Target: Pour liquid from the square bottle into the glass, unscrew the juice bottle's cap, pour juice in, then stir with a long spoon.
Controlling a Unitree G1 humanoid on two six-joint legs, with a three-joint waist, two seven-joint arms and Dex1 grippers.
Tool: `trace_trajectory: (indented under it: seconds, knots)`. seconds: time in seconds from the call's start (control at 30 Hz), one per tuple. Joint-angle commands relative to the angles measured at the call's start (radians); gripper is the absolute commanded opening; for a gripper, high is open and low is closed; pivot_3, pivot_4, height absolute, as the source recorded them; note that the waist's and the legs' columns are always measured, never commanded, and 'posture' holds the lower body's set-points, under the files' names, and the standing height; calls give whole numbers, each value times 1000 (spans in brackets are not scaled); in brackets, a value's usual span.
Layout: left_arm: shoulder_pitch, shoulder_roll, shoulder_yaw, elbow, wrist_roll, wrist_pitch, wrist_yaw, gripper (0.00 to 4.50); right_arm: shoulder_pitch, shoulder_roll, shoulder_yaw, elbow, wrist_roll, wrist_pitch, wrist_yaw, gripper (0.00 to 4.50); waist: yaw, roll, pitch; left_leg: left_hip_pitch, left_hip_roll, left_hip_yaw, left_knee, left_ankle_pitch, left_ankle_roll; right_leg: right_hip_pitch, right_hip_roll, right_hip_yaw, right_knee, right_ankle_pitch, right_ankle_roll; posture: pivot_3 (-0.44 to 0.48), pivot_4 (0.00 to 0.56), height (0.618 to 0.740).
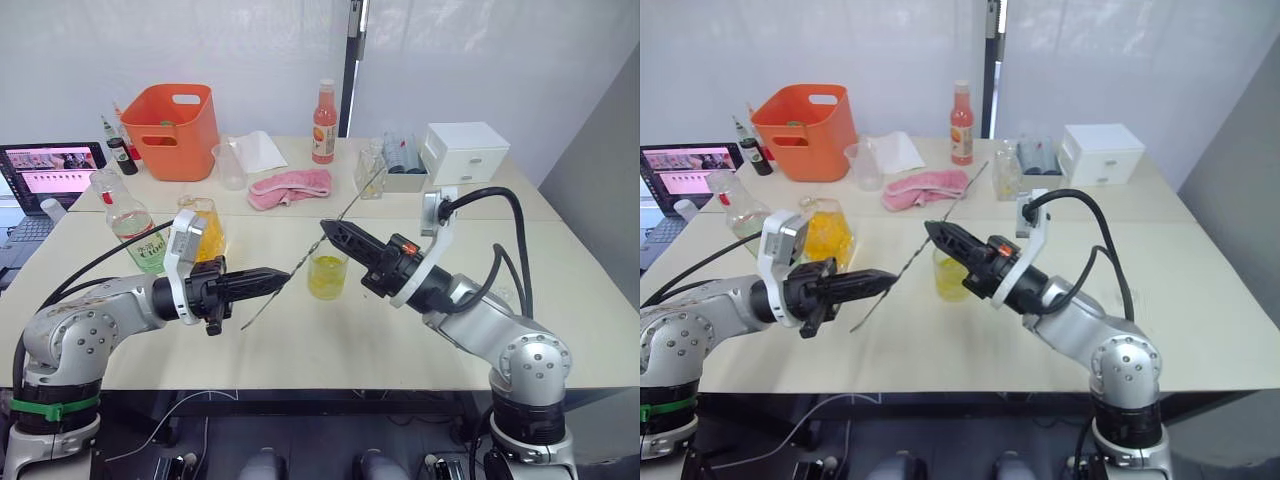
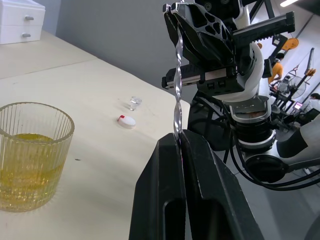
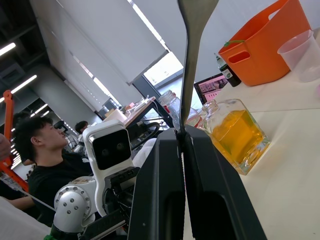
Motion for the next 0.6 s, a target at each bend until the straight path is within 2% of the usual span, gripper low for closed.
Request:
trace_trajectory:
  seconds: [0.03,0.3,0.47,0.6]
  knots:
    - [-3,24,-8,-13,37,-23,9,311,-2,-9,-13,-16,-6,-30,13,7,0,0,0,0,0,0,0,0,0,0,0,0,0,0,0,0,150,715]
    - [0,31,-2,14,57,-38,0,2894,-24,-22,-24,12,-51,-44,30,0,0,0,0,0,0,1,0,0,0,0,0,0,-1,0,0,0,150,715]
    - [62,76,-15,34,178,-145,-37,4468,-106,-93,-71,47,-77,-40,81,0,0,1,0,0,0,1,-1,0,0,0,0,0,-1,0,0,0,150,715]
    - [101,90,-52,57,307,-279,-61,4468,-228,-175,-101,114,-127,-34,140,0,1,1,1,0,0,2,-2,0,0,0,0,0,-2,0,0,0,150,715]
